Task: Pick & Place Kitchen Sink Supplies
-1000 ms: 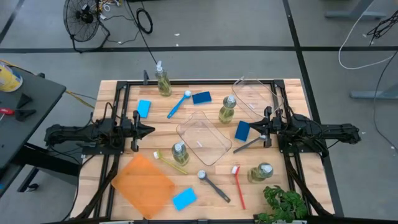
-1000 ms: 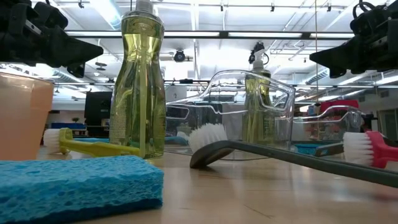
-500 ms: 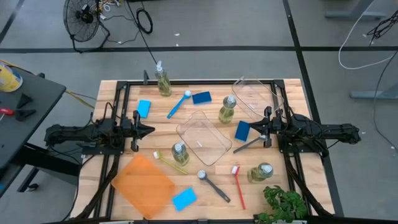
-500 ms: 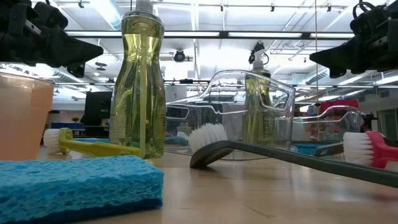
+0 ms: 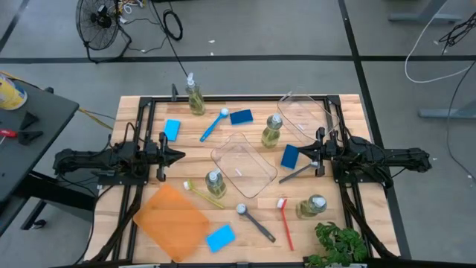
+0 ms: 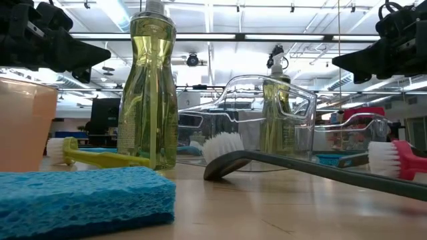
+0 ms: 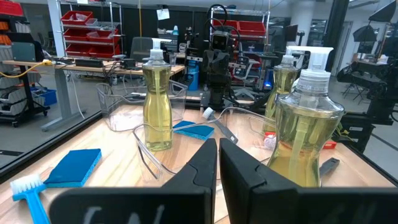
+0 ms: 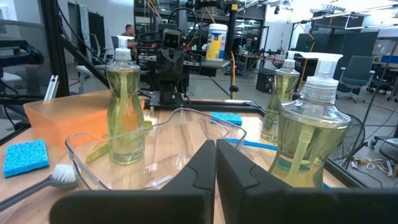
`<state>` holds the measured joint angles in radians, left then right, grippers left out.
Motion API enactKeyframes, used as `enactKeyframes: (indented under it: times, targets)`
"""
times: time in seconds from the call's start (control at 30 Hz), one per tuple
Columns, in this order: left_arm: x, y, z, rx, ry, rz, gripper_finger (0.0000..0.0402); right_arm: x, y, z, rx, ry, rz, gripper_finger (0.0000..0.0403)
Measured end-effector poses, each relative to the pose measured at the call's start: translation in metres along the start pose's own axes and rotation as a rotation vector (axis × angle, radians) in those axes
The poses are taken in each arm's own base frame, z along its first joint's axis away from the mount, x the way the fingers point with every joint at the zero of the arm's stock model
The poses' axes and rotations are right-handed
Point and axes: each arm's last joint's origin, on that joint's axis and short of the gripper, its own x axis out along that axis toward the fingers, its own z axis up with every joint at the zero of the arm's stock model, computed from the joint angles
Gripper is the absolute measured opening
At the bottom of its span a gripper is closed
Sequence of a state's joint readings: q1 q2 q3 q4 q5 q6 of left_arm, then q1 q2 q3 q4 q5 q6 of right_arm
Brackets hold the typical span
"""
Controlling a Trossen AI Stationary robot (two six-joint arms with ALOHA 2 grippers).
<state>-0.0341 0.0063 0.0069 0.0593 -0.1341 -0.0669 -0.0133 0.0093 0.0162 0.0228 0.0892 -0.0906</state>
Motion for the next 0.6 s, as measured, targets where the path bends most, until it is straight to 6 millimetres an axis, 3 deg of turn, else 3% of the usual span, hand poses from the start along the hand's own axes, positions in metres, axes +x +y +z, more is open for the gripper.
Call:
enactKeyframes:
  times: [0.23, 0.6]
  targets:
    - [0.0, 0.0, 0.001, -0.044, -0.015, 0.01, 0.0023, 0.0, 0.0, 0.0, 0.0, 0.0, 0.0, 0.0015]
    - [-0.002, 0.0, 0.02, -0.232, -0.207, -0.006, 0.0023, 0.0, -0.001, 0.001, 0.013, -0.006, -0.034, 0.0015]
